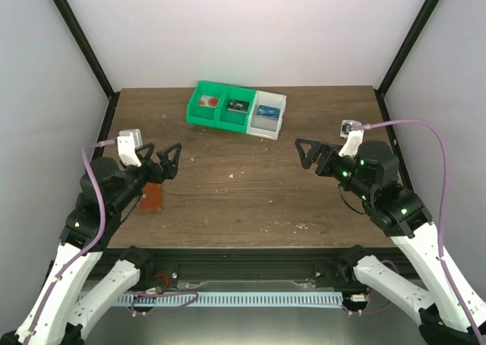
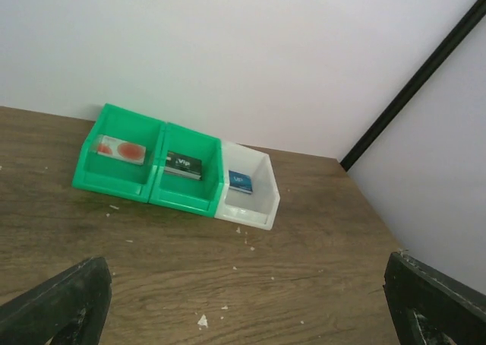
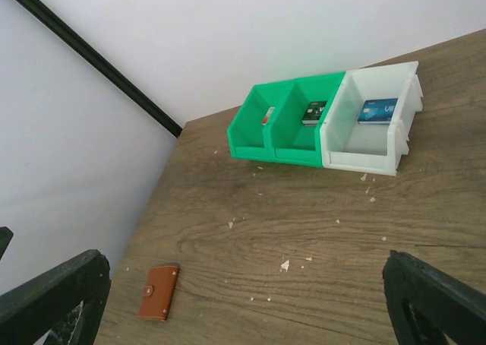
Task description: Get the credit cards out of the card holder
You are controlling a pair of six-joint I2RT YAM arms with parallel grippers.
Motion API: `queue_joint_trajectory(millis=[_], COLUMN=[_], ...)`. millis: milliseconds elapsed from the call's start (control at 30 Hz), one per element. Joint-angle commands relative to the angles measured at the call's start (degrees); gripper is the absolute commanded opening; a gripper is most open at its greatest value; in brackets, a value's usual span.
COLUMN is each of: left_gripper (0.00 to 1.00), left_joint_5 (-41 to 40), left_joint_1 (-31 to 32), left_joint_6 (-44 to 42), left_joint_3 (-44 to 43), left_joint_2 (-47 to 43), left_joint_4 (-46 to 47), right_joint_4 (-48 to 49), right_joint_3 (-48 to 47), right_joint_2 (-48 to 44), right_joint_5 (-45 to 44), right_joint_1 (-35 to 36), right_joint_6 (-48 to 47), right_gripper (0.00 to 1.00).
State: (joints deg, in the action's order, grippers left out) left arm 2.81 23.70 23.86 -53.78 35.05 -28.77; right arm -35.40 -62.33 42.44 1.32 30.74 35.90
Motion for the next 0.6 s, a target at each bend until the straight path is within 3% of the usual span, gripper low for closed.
queue_joint_trajectory(millis=[0,333,567], left_gripper=[1.0,1.0,0.99], left_joint_5=[-2.55,-6.92,-15.88], left_joint_1=[-0.32,-0.32,-0.32], left_joint_6=[-0.22,1.92,10.89], left_joint_3=[-0.8,1.74,4.27], left_joint_2=[1.2,0.16,5.21], left_joint_4=[-0.83,1.04,-2.05], right_joint_4=[0.94,3.22,3.34], right_joint_3=[0.36,1.97,3.1], right_joint_2=[-0.41,-0.4,-1.18], right_joint_5=[-0.36,2.8,3.78], right_joint_1=[0.64,0.62,0.64], right_joint_6=[0.49,1.17,1.35], right_gripper=[1.0,1.0,1.0])
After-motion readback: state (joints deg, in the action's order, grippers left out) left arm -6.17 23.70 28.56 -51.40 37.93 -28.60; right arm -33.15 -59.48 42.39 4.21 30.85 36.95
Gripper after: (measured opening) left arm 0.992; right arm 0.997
